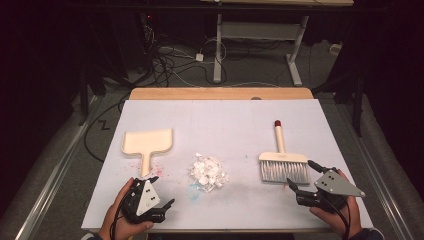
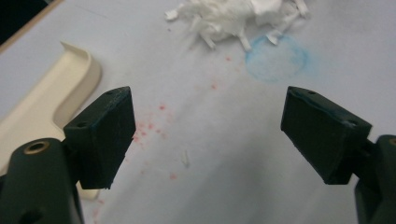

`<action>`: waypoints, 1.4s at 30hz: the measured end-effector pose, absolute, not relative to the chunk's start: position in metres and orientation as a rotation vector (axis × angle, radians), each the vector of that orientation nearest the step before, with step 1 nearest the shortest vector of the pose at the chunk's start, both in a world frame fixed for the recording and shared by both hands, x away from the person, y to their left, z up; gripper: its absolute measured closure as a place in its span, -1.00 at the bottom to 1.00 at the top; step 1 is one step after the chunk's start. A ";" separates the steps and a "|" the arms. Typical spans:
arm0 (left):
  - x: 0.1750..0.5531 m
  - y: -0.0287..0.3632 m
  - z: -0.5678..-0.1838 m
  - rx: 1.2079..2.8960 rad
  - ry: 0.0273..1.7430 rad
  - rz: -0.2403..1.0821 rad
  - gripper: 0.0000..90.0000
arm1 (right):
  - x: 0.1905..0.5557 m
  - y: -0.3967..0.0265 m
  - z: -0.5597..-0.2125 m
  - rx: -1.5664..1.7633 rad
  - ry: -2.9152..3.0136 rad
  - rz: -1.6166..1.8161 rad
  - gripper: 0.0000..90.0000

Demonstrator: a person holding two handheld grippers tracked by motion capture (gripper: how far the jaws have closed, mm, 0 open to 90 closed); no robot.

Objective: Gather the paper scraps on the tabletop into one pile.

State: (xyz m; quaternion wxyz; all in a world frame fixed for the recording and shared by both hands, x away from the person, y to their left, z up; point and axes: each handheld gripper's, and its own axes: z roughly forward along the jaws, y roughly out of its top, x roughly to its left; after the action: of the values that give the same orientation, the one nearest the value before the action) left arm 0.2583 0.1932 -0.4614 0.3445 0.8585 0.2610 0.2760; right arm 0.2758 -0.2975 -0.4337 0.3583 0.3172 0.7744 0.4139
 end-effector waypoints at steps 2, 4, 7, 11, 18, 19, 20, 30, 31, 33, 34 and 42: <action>0.264 0.194 -0.459 2.198 0.672 0.734 -0.62 | 0.274 -0.298 -0.436 0.828 1.992 1.057 -0.60; 0.268 0.197 -0.456 2.171 0.668 0.757 -0.62 | 0.271 -0.299 -0.439 0.835 1.974 1.055 -0.59; 0.271 0.201 -0.452 2.128 0.647 0.795 -0.62 | 0.270 -0.299 -0.441 0.844 1.959 1.072 -0.59; 0.271 0.205 -0.448 2.062 0.671 0.833 -0.66 | 0.266 -0.296 -0.440 0.821 1.930 1.084 -0.59; 0.266 0.202 -0.459 2.090 0.713 0.844 -0.66 | 0.263 -0.291 -0.440 0.792 1.948 1.086 -0.60; 0.265 0.202 -0.460 2.093 0.714 0.840 -0.66 | 0.263 -0.291 -0.441 0.790 1.953 1.083 -0.60; 0.264 0.201 -0.460 2.097 0.713 0.838 -0.66 | 0.262 -0.290 -0.442 0.783 1.960 1.084 -0.60; 0.261 0.202 -0.462 2.098 0.720 0.835 -0.66 | 0.259 -0.288 -0.440 0.783 1.955 1.077 -0.60; 0.261 0.202 -0.462 2.094 0.721 0.834 -0.66 | 0.259 -0.287 -0.440 0.787 1.956 1.079 -0.60; 0.262 0.202 -0.461 2.090 0.724 0.835 -0.66 | 0.259 -0.287 -0.440 0.786 1.962 1.076 -0.60; 0.262 0.201 -0.461 2.089 0.727 0.838 -0.66 | 0.259 -0.286 -0.441 0.783 1.964 1.073 -0.60; 0.262 0.197 -0.462 2.108 0.718 0.838 -0.66 | 0.256 -0.286 -0.441 0.770 1.969 1.062 -0.60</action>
State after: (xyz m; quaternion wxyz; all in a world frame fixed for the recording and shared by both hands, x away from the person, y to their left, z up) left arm 0.2623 0.1966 -0.4623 0.3722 0.8223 0.2800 0.3268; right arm 0.2565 -0.2856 -0.4411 0.3781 0.3014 0.7704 0.4155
